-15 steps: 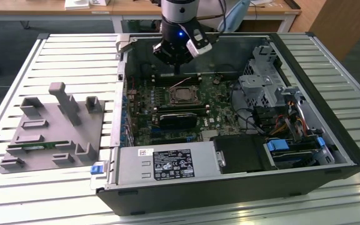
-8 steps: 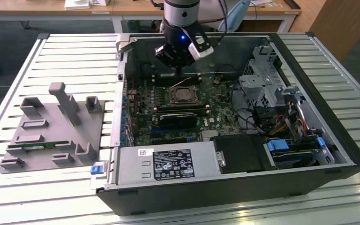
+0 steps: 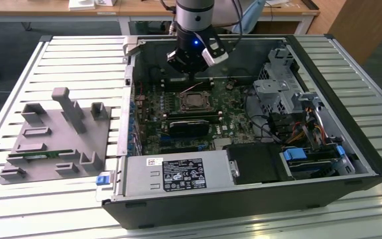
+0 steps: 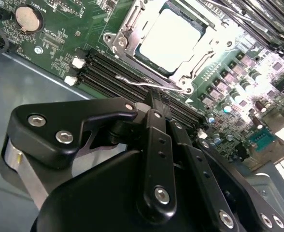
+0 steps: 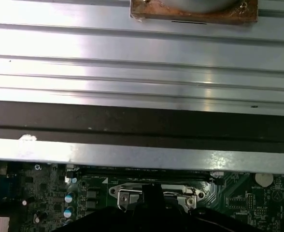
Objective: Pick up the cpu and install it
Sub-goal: 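Install the first cpu locking lever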
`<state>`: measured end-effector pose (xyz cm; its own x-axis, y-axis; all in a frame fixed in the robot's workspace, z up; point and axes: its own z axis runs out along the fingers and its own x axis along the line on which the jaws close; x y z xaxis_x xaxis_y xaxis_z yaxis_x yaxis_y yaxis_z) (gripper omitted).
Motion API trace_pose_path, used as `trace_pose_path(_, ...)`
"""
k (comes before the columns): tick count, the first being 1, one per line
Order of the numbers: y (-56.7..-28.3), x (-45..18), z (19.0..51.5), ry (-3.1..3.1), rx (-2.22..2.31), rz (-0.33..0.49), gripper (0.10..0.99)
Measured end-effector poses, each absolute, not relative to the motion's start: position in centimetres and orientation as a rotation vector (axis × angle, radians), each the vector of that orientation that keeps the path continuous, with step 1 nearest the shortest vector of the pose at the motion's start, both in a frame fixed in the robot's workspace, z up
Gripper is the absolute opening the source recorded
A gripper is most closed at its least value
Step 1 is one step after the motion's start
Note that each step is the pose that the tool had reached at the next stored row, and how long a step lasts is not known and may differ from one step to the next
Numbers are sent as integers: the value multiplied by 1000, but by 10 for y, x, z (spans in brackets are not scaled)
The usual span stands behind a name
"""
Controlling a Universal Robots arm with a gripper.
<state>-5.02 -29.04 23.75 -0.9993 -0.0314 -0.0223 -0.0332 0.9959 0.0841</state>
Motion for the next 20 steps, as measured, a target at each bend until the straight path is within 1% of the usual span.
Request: trace_pose_path(20, -286, -37, 223, 3118, -50, 130, 106)
